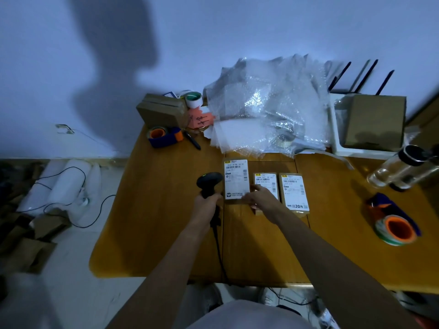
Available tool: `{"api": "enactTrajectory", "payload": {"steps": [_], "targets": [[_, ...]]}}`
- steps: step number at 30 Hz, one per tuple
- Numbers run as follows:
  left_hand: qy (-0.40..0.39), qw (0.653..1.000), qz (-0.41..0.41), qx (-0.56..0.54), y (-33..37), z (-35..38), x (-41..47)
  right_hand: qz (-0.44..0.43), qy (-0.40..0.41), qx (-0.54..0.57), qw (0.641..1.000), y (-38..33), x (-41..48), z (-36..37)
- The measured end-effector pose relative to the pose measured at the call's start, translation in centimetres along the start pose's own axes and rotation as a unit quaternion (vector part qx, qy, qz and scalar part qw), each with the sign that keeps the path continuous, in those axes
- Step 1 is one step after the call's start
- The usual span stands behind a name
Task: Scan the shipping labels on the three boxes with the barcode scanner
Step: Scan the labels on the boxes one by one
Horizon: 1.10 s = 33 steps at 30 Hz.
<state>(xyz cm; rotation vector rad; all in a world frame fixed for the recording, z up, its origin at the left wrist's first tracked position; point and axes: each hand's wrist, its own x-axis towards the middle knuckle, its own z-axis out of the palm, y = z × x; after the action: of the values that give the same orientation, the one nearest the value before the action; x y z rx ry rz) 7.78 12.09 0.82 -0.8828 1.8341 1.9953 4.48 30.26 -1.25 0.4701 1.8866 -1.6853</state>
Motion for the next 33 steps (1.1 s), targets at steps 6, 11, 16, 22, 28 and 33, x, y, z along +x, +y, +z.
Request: {"api": "enactTrajectory", "payload": {"steps": [6,11,16,22,28,33], "targets": [[-0.052,0.997,0.028,0.049,0.6,2.3,-1.1,-0.033,0.001,0.105,0.994,-0.9,-1.3,-2.9],[-0.100,0.989,0.058,0.093,0.6,3.1,-1.6,-0.055,0.008,0.128,0.990,-0.8,-2.0,-5.0],[-0.109,0.986,0.087,0.092,0.5,3.8,-1.9,-0.070,0.047,0.085,0.993,-0.9,-3.3,-4.8],[-0.123,0.974,0.139,0.129,0.6,3.4,-3.1,-0.111,0.081,0.119,0.983,0.6,-5.4,-3.8],[-0.113,0.982,0.101,0.109,0.1,2.5,-4.2,-0.092,0.060,0.088,0.990,3.1,-5.7,-3.2],[-0.109,0.989,0.081,0.062,-0.3,2.1,-4.5,-0.094,0.060,0.087,0.990,3.6,-5.8,-3.6]]}}
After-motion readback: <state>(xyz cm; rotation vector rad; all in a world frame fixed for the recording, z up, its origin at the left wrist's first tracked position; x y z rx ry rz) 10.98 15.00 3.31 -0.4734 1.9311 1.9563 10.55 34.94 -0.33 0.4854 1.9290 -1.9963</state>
